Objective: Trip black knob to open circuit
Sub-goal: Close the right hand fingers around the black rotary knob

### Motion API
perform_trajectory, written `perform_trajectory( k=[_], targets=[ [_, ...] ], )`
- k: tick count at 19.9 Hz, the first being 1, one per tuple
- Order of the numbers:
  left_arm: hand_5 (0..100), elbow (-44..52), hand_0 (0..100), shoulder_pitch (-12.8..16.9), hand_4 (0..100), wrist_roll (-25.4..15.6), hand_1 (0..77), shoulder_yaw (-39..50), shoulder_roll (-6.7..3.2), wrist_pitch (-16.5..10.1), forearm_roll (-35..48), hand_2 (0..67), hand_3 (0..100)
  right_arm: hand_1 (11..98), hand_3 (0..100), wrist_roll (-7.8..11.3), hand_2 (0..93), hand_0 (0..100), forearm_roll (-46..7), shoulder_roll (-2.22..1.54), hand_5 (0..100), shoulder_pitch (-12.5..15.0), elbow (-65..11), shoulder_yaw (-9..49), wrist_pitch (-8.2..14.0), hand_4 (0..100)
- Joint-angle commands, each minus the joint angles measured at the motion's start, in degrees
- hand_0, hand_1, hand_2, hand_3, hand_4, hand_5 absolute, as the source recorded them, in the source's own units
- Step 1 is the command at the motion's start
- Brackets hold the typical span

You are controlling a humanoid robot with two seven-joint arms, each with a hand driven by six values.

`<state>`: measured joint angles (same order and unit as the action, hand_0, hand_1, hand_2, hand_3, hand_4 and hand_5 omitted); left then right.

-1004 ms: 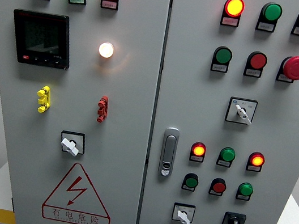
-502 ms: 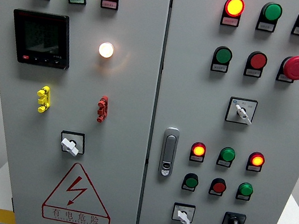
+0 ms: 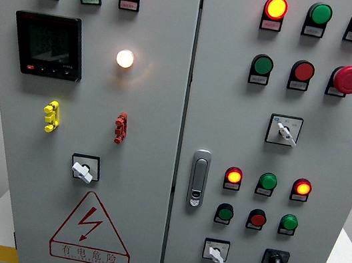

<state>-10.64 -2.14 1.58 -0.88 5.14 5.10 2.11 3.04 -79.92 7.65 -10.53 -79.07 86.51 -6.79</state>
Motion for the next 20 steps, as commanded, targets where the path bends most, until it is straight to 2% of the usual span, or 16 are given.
perform_trajectory(
  k=[1,20],
  targets=[
    [9,0.0,0,0.0,10,0.0,0.0,0.0,-0.05,0.0,0.0,19.4,26,85.5,100,-0.05,0.0,90,0.0,0.0,100,-0.1,-0.1,-0.4,0.4,100],
    [9,0.0,0,0.0,10,0.0,0.0,0.0,-0.05,0.0,0.0,19.4,26,85.4,100,-0.84,0.0,94,0.0,0.0,100,-0.2,-0.8,-2.7,0.5,100]
  ],
)
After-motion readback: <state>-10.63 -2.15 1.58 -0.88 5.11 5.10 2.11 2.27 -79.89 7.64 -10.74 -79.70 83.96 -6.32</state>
